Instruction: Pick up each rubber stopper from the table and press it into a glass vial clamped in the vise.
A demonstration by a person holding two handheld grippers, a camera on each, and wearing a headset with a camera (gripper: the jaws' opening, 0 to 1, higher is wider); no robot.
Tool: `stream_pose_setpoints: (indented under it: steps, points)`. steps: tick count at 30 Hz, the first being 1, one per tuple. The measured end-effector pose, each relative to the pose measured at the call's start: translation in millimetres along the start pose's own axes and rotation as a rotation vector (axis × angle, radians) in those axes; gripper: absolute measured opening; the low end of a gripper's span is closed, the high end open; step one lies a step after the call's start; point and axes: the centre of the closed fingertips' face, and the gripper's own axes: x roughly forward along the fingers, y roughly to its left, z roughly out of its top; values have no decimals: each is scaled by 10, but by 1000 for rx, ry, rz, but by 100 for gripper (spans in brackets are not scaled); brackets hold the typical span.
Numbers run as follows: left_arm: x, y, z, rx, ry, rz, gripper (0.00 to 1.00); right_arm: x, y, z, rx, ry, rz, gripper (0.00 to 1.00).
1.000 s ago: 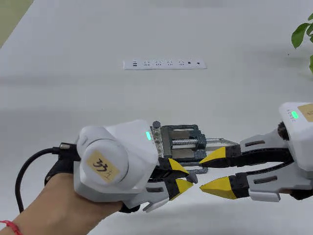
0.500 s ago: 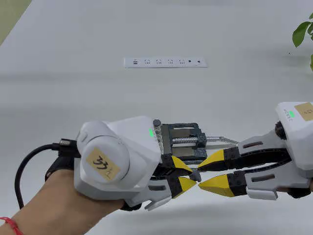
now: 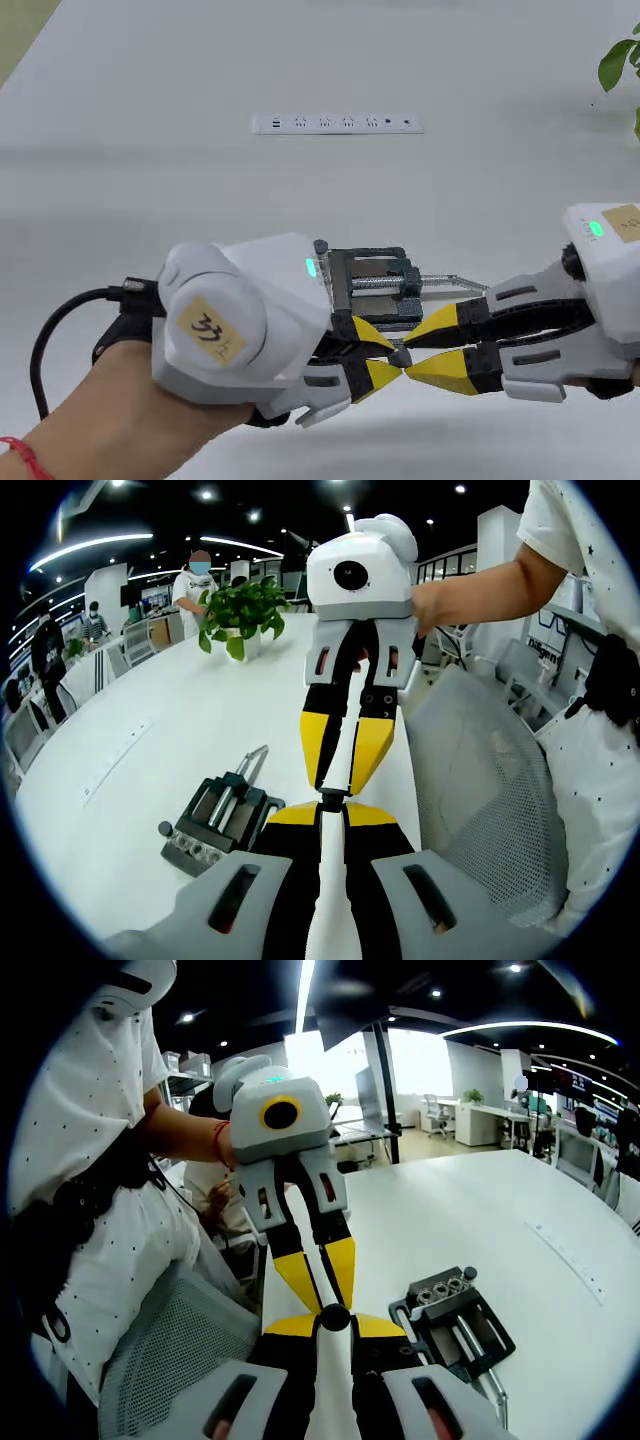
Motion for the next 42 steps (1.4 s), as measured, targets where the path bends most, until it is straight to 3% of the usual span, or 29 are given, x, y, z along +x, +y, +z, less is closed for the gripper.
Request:
stream_pose_setpoints:
  steps: [42]
  points:
    - [-25,-44,30,47,4,-19,4,-6,40,0,8,-8,18,7]
